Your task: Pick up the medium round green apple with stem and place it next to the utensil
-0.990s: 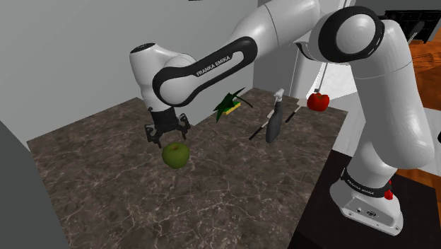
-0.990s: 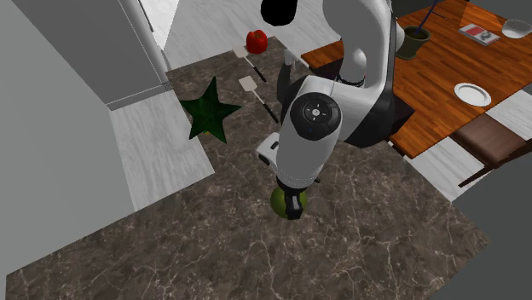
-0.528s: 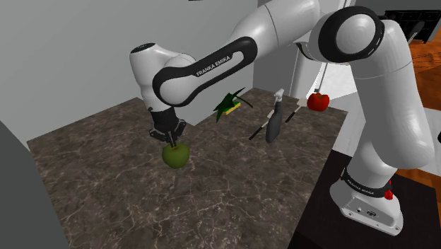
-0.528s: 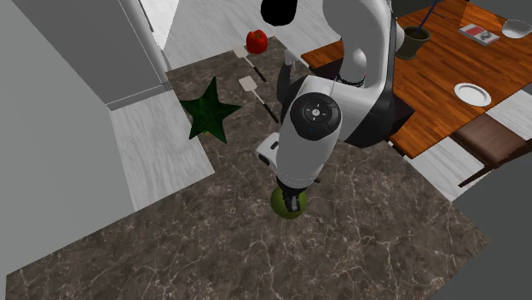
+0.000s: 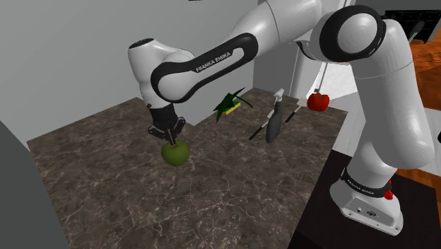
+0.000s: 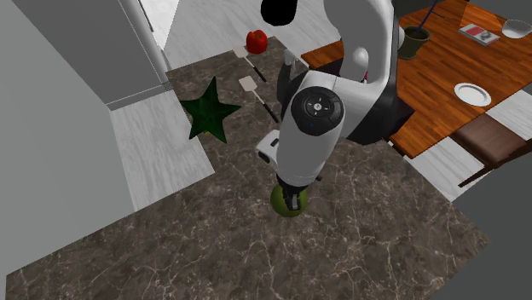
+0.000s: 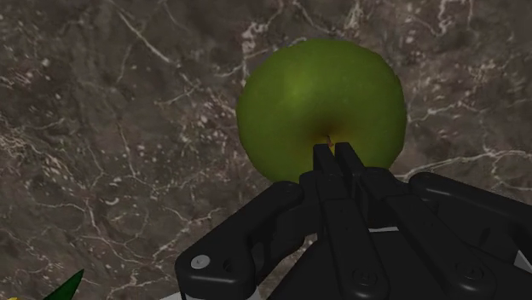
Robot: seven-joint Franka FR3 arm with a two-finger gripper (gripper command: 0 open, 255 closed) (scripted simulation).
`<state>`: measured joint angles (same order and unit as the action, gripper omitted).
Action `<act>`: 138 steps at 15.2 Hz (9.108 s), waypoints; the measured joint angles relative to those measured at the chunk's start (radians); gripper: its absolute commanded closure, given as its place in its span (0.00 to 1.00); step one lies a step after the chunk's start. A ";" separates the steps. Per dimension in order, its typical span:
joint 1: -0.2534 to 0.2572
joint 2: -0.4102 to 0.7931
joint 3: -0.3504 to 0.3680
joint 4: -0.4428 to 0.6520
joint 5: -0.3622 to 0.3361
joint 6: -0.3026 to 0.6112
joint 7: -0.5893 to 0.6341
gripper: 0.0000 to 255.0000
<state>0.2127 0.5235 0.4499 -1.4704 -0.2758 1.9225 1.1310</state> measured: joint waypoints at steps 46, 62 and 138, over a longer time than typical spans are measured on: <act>-0.291 -0.407 -0.065 -0.143 0.189 -0.204 -0.391 1.00; -0.501 -0.524 -0.251 -0.283 0.236 -0.155 -0.789 1.00; -0.787 -0.210 -0.485 -0.143 0.258 0.037 -1.310 0.00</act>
<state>-0.5741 0.3136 -0.0348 -1.6138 -0.0176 1.9594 -0.1792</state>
